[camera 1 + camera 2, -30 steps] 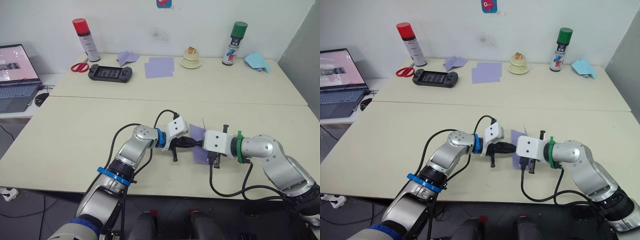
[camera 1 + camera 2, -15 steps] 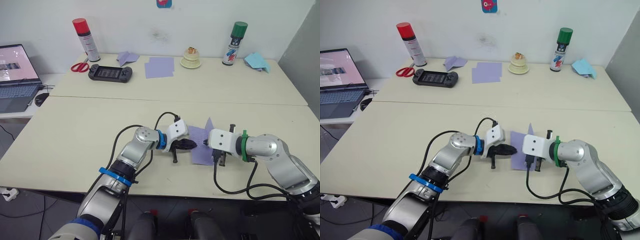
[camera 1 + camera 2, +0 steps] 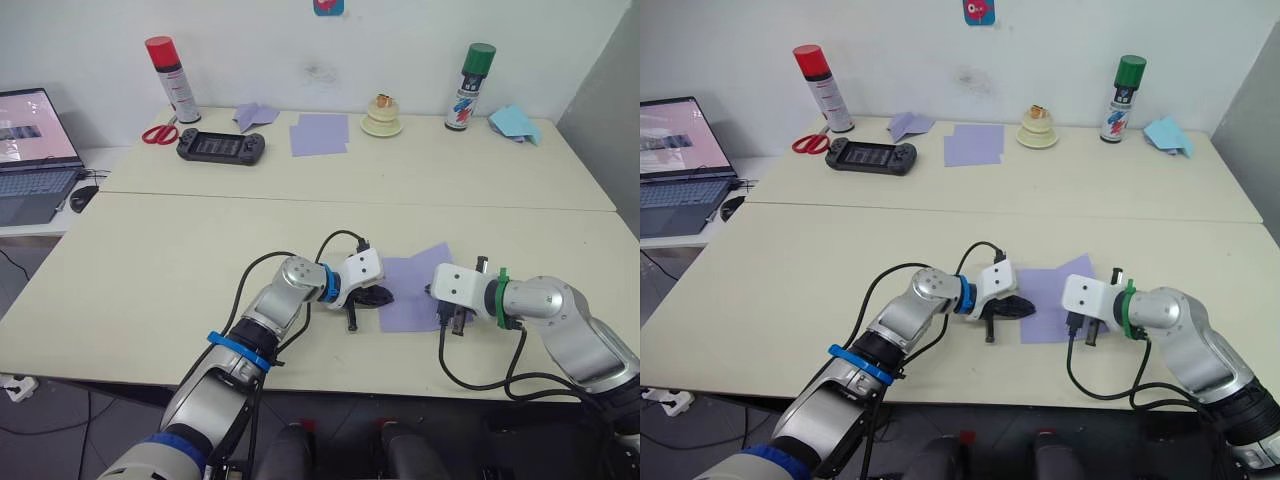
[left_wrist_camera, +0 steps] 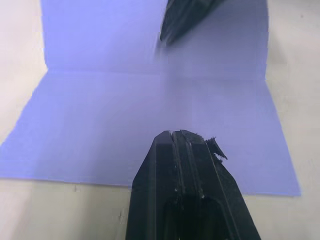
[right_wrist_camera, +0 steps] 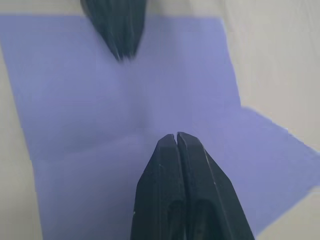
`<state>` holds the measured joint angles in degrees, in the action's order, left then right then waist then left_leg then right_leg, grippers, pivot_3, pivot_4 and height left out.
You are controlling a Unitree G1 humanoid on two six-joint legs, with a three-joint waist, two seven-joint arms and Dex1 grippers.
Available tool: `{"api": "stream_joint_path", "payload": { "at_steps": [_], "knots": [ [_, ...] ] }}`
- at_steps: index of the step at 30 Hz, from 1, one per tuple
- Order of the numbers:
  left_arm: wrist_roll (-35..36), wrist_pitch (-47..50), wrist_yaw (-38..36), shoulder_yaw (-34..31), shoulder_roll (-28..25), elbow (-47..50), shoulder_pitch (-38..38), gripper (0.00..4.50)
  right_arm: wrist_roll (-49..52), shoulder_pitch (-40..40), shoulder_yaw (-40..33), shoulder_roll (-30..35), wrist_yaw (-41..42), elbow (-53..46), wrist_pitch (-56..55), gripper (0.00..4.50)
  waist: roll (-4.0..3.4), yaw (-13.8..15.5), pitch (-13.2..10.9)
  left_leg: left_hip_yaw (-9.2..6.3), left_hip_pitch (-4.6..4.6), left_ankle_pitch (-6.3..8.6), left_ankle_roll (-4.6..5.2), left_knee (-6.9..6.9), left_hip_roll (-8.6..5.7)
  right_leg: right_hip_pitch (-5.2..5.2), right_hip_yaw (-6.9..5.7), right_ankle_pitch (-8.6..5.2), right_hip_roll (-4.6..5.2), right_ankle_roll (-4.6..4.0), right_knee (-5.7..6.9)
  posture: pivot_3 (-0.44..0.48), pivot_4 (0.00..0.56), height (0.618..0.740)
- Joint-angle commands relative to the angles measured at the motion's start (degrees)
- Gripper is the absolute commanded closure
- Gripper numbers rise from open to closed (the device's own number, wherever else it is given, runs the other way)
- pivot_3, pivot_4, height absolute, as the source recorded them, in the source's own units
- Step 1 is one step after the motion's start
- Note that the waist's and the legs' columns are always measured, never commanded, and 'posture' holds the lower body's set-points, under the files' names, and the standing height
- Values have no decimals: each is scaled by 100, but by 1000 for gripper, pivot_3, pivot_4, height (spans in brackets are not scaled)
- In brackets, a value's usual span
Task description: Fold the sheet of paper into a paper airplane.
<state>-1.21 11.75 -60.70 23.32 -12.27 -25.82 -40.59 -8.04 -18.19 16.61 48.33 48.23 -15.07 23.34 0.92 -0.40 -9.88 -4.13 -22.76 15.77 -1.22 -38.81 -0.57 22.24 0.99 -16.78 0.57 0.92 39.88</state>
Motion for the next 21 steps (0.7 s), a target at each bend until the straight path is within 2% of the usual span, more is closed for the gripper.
{"api": "stream_joint_path", "payload": {
  "at_steps": [1, 9, 21],
  "knots": [
    [-15, -99, -1, 15, 10, 126, 9, 4500, -15, 91, -248, -12, -99, 52, -192, 4460, 0, 2, 0, -1, 0, 0, 0, 0, 0, 0, -1, 0, 0, 0, 0, 0, 150, 740],
    [0, -79, 156, -78, 7, 159, 74, 4500, 83, 392, -457, -167, -190, 483, -375, 4460, 0, 2, 0, -1, 2, 0, 0, 0, 0, -4, 0, 0, 0, 0, 0, 0, 150, 740],
    [942, 865, 209, -1006, -158, 766, 236, 4500, 113, 394, -504, -325, -167, 557, -380, 4460, 0, -1, 0, 0, 6, -2, 0, -3, 1, -8, 0, 0, -1, 0, 2, 0, 150, 740]
  ]
}}
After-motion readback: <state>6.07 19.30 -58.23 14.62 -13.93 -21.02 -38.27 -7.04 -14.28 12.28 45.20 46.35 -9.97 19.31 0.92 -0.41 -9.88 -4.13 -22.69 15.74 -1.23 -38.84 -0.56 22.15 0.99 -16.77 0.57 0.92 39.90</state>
